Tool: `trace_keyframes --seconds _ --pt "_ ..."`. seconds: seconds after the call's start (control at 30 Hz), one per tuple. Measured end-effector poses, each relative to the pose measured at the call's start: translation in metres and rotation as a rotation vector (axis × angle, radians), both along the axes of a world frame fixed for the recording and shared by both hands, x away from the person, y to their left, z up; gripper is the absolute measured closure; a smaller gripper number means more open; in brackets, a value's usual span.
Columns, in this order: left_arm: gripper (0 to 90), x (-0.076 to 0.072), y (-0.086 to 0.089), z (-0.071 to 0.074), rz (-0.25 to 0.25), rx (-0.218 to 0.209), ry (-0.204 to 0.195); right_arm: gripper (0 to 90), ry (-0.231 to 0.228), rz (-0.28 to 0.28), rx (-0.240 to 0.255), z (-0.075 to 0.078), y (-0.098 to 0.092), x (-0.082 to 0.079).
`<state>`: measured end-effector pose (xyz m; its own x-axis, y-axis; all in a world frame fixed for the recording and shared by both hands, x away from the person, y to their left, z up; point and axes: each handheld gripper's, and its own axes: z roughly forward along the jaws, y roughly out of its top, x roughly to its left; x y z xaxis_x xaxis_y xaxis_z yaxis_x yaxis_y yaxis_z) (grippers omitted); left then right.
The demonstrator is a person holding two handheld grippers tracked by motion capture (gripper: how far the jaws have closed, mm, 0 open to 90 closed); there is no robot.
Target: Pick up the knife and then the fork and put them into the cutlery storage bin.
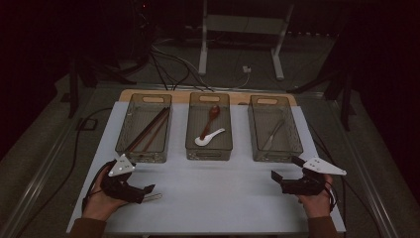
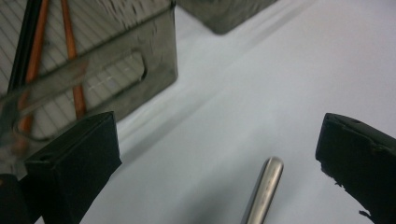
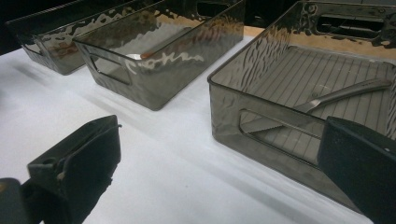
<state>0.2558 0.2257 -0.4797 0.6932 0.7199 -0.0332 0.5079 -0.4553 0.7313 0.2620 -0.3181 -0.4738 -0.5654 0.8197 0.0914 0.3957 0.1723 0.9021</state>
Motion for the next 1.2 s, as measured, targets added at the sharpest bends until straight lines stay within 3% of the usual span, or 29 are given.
trace_keyframes --seconds 0.43,0.8,0.87,0.97,1.1,1.2 --pt "1.1 -0.013 0.010 -0.021 0.007 0.010 0.033 0.0 0.001 -0.006 0.010 -0.001 -0.001 0.000" --pt "18.0 -0.028 0.025 -0.033 -0.008 0.049 0.101 0.0 0.001 0.000 0.006 -0.002 0.000 0.001" --pt "27.9 -0.032 0.029 -0.034 -0.002 0.071 0.102 0.0 0.003 0.000 0.008 -0.002 0.001 0.001" --pt "44.2 -0.038 0.035 -0.035 -0.052 0.092 0.124 0.0 0.002 0.002 0.007 -0.002 0.002 0.002" --pt "60.3 -0.043 0.039 -0.033 -0.063 0.137 0.110 0.0 0.002 0.002 0.007 -0.002 0.002 0.002" --pt "66.8 -0.043 0.040 -0.033 -0.066 0.157 0.106 0.0 0.004 0.003 0.007 -0.003 0.002 0.002"
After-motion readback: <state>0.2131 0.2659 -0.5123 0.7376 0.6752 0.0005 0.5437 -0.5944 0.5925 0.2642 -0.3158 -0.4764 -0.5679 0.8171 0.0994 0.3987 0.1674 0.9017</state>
